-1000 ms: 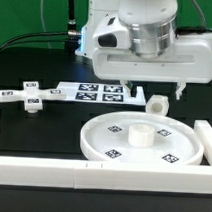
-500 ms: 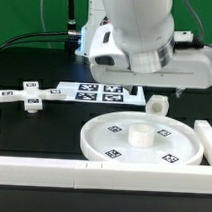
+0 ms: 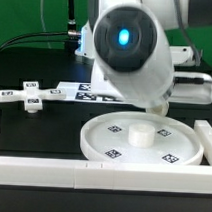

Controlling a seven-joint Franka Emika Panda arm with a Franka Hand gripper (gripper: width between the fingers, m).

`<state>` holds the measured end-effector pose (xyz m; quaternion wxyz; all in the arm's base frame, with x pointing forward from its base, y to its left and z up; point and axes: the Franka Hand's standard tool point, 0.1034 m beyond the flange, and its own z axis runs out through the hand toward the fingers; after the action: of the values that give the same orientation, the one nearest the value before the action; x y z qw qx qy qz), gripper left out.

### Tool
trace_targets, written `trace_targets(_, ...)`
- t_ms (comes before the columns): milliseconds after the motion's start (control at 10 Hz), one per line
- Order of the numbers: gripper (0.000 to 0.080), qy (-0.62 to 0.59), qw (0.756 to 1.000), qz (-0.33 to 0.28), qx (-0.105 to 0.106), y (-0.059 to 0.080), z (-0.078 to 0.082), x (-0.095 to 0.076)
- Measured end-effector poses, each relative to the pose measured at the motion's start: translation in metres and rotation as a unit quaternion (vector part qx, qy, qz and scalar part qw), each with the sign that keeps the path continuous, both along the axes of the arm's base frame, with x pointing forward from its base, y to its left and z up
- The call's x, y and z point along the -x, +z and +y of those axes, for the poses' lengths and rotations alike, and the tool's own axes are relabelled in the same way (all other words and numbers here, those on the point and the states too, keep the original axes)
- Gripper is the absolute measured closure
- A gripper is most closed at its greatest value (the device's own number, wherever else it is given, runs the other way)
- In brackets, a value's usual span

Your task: Assemble round table

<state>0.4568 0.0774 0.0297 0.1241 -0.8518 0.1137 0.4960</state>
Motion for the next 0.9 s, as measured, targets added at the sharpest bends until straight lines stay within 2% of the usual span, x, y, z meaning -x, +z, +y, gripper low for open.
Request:
trace_targets(100,0.015,-0.001,1.0,-0.007,0.001,-0.006,0.0,-0.006)
trace_targets(500,0.015,0.004,1.0,-0.01,0.008,-0.015,0.005,-0.002)
trace_targets(700,0.0397,0.005,1.0,-0.014,0.007,-0.017,0.006,-0.002)
trace_targets(900,0.0393,0.006,1.0,-0.014,0.005,-0.017,0.006,-0.002)
